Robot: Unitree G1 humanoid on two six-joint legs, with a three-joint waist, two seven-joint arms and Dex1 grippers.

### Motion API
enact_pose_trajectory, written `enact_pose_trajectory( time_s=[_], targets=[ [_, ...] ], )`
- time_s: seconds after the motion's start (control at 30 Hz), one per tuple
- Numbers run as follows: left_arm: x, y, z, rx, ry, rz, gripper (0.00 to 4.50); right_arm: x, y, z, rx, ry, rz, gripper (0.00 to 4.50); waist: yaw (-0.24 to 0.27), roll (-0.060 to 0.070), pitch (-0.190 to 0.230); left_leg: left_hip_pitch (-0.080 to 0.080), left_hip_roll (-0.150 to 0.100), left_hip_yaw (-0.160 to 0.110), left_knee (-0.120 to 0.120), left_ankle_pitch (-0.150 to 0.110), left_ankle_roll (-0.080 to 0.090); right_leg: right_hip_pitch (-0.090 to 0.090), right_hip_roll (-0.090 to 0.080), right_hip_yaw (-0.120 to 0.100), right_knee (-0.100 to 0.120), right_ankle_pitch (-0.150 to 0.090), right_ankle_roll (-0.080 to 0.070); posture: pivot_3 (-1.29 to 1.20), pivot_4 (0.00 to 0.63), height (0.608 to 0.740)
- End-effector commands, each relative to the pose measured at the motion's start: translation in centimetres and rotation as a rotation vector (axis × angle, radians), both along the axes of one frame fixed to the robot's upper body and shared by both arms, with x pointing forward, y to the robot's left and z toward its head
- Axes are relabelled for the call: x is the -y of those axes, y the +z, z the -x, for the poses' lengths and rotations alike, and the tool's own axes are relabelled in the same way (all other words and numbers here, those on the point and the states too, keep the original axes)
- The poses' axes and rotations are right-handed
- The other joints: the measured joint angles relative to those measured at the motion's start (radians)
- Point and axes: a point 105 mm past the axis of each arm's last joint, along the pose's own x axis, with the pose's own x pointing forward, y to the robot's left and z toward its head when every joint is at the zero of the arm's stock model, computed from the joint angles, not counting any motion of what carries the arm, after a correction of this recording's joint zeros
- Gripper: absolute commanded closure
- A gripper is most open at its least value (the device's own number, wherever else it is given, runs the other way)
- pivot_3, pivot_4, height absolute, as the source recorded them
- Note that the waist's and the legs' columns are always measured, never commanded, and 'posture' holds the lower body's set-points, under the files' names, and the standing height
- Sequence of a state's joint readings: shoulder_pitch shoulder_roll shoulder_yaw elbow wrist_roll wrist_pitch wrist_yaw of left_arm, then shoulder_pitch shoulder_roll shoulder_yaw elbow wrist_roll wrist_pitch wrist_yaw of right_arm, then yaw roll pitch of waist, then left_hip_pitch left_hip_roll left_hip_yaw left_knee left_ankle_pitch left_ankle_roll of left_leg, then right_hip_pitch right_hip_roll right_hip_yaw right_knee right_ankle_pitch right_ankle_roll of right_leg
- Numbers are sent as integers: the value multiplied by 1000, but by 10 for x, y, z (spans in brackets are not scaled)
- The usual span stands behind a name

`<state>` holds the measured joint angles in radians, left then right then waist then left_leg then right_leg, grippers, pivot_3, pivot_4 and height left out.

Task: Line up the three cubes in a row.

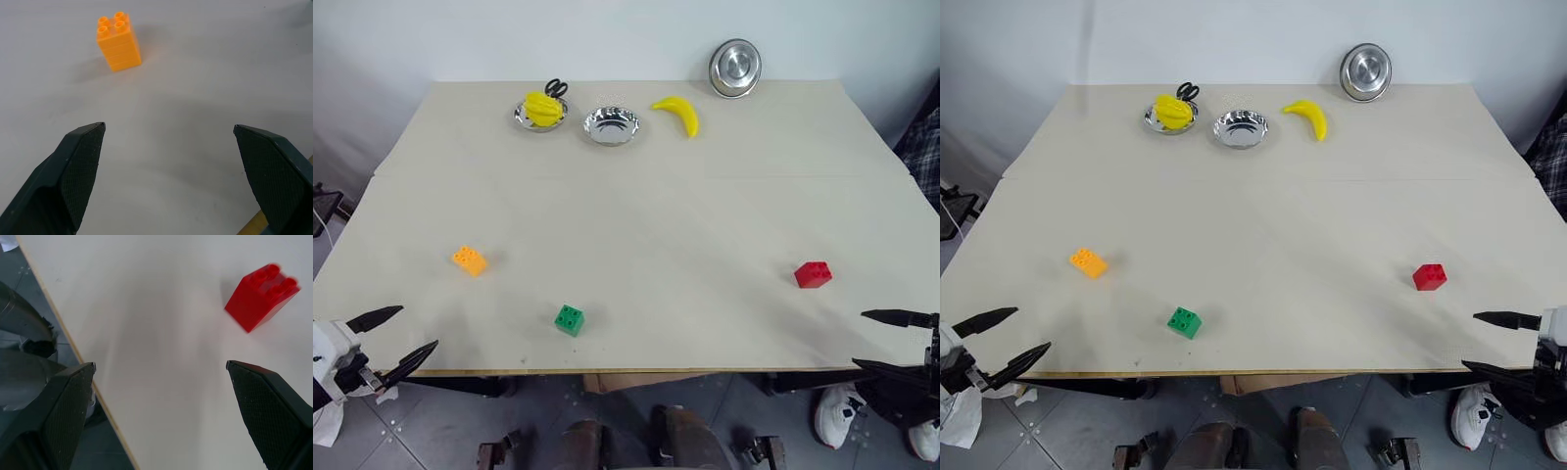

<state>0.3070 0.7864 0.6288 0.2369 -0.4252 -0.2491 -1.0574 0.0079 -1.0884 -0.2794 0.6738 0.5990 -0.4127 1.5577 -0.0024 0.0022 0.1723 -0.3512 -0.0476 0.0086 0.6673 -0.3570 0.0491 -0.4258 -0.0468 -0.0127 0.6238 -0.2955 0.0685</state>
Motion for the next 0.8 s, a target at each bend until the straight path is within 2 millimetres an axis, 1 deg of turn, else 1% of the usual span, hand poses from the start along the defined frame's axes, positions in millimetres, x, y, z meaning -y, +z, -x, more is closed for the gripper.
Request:
enact_pose_trajectory(
  time_s=[0.03,0.17,0.23,0.3,0.37,0.47,0.53,0.63,0.7,0.77,0.8],
  targets=[
    [0,12,2,33,-3,-20,33,-7,2,2,4,63,-11,0,0,0,0,0,0,0,0,0,0,0,0,0,0,0,0,0,150,740],
    [10,23,-4,93,-20,36,33,-12,6,-3,75,23,-70,0,1,0,0,0,0,0,0,0,0,0,0,0,0,0,0,0,150,740],
    [32,27,-3,84,-117,112,33,-13,7,-4,116,-45,-122,0,4,0,0,0,0,0,0,0,0,0,0,0,1,0,0,0,150,740],
    [60,41,-4,94,-224,252,33,-13,7,-2,163,-139,-194,0,9,0,0,-1,0,-1,0,0,0,0,0,0,0,0,1,0,150,740],
    [87,50,-9,98,-317,315,33,-11,7,2,219,-250,-256,0,19,0,-1,-1,0,-2,0,0,0,0,0,0,1,0,1,0,150,740],
    [116,50,-16,57,-403,338,33,-3,9,8,297,-403,-297,0,23,2,-2,0,0,-2,1,0,-1,0,0,0,1,0,1,0,150,740],
    [135,49,-21,35,-464,354,33,4,7,16,343,-512,-318,0,25,5,-4,0,0,-1,1,0,-1,0,0,1,2,0,1,0,150,740],
    [154,57,-31,71,-523,390,33,16,1,31,373,-644,-314,0,26,8,-6,0,0,-1,1,1,-1,1,0,1,3,0,1,0,150,740],
    [164,59,-40,95,-549,401,33,24,-6,38,347,-730,-340,0,25,8,-6,0,0,-1,1,1,-1,1,1,1,3,0,1,0,150,740],
    [172,58,-45,101,-582,389,33,26,-10,40,312,-777,-403,0,25,9,-7,1,0,-1,1,1,-1,1,1,1,4,0,1,0,150,740],
    [175,57,-48,99,-593,383,33,23,-10,38,314,-769,-389,0,22,9,-7,1,0,-1,1,1,-1,1,1,1,4,0,1,0,150,740]
  ],
)
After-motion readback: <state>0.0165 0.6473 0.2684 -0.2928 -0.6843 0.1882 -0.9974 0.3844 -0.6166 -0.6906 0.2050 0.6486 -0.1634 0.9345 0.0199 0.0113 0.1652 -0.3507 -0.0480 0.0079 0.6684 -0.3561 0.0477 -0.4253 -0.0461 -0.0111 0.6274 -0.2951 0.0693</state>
